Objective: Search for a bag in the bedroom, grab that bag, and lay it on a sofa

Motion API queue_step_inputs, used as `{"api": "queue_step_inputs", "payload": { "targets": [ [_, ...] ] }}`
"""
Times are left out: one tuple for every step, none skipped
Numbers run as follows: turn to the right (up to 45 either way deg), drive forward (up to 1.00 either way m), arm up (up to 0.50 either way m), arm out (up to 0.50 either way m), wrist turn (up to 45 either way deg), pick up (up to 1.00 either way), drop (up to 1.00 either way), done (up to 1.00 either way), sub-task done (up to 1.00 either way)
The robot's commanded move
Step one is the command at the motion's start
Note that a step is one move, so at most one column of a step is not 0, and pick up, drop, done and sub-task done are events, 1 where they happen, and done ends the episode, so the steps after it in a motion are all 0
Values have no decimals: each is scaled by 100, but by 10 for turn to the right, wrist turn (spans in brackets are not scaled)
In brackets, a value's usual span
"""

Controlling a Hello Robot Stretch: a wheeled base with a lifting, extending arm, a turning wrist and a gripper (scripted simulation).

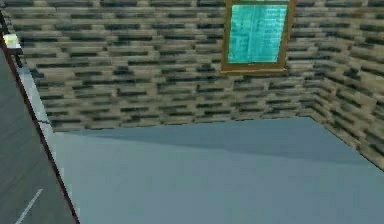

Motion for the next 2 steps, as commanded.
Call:
{"api": "queue_step_inputs", "payload": {
  "targets": [
    [0, 90, 0, 0, 0, 0, 0, 0, 0],
    [-210, 0, 0, 0, 0, 0, 0, 0, 0]
  ]
}}
